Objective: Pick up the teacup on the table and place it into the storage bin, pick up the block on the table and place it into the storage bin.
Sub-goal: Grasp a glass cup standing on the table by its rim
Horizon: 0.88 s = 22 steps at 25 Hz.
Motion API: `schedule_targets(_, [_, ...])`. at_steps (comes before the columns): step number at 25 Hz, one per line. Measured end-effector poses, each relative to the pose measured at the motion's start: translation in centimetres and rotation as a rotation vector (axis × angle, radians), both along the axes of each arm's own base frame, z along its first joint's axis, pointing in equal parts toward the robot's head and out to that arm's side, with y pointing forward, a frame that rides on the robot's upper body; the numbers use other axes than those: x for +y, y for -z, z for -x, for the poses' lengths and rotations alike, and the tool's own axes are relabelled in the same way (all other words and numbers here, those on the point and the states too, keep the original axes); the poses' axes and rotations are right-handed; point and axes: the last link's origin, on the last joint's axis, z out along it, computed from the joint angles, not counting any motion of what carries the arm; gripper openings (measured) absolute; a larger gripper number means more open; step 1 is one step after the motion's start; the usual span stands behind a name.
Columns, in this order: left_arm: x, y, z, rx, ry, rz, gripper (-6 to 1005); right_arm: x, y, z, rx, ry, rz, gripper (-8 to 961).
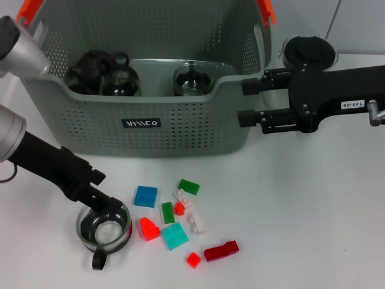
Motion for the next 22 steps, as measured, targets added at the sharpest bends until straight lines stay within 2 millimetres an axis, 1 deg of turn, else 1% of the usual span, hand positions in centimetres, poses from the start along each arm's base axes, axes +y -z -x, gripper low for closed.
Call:
schedule_targets(8, [0.1, 0.5, -0.7, 0.040, 0.130, 0.057, 859, 0.3, 0.1, -0.5, 0.012, 0.043, -0.014, 699])
schedule_targets(16, [1.3, 1.0, -0.9, 0.166, 0.223, 0.062, 859, 0.5, 0.3, -0.3, 0.038, 0.080, -0.007, 698])
schedule_targets(22, [1.7, 2.3, -1.0, 0.219, 0.266, 0.073, 859, 0.4, 0.3, -0.5, 0.045, 0.090, -0.013, 698])
